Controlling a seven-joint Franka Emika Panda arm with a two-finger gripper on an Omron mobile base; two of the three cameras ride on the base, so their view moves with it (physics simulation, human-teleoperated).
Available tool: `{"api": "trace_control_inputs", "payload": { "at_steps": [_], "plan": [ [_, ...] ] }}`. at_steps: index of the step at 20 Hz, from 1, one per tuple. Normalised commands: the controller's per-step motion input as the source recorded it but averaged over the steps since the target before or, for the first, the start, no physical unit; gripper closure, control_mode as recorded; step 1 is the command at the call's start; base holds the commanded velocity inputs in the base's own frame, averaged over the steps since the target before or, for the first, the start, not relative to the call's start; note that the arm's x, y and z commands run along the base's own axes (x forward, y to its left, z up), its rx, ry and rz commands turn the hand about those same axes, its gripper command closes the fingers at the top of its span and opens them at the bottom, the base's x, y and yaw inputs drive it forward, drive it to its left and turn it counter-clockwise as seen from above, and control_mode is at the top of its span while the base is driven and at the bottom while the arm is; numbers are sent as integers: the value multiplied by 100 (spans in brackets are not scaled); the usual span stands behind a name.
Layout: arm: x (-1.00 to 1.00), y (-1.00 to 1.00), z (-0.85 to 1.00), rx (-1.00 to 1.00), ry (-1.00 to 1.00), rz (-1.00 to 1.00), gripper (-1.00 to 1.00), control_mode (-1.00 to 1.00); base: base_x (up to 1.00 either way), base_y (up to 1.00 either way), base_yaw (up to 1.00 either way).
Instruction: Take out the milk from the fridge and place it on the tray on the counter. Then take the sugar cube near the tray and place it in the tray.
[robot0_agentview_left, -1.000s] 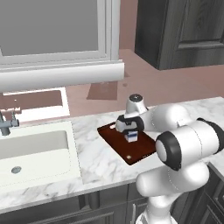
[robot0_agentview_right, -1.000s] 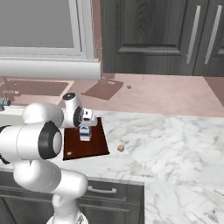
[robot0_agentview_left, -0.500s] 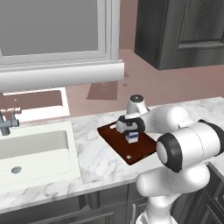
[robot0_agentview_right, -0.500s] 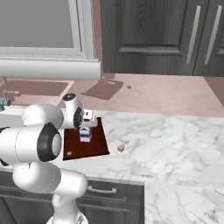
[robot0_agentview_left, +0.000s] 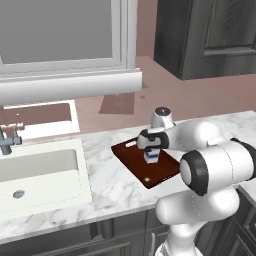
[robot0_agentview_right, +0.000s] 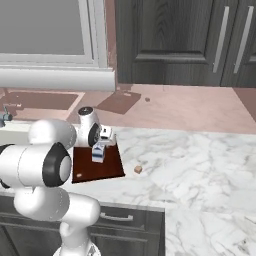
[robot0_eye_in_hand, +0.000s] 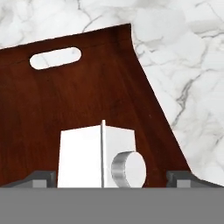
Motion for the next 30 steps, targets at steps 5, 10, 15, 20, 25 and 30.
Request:
{"api": "trace_control_inputs", "payload": {
  "at_steps": [5, 10, 15, 20, 25, 30],
  "plan": [
    [-9, -7, 35, 6, -4, -2, -100, -100, 0, 0, 0],
    [-3, 0, 48, 1, -5, 0, -100, -100, 0, 0, 0],
    [-26, -20, 54, 9, -3, 0, -100, -100, 0, 0, 0],
    [-46, -37, 23, 5, 0, 0, -100, -100, 0, 0, 0],
    [-40, -46, 5, 2, 0, 0, -100, -100, 0, 0, 0],
    [-29, -56, 0, 0, 0, 0, -100, -100, 0, 0, 0]
  ]
}}
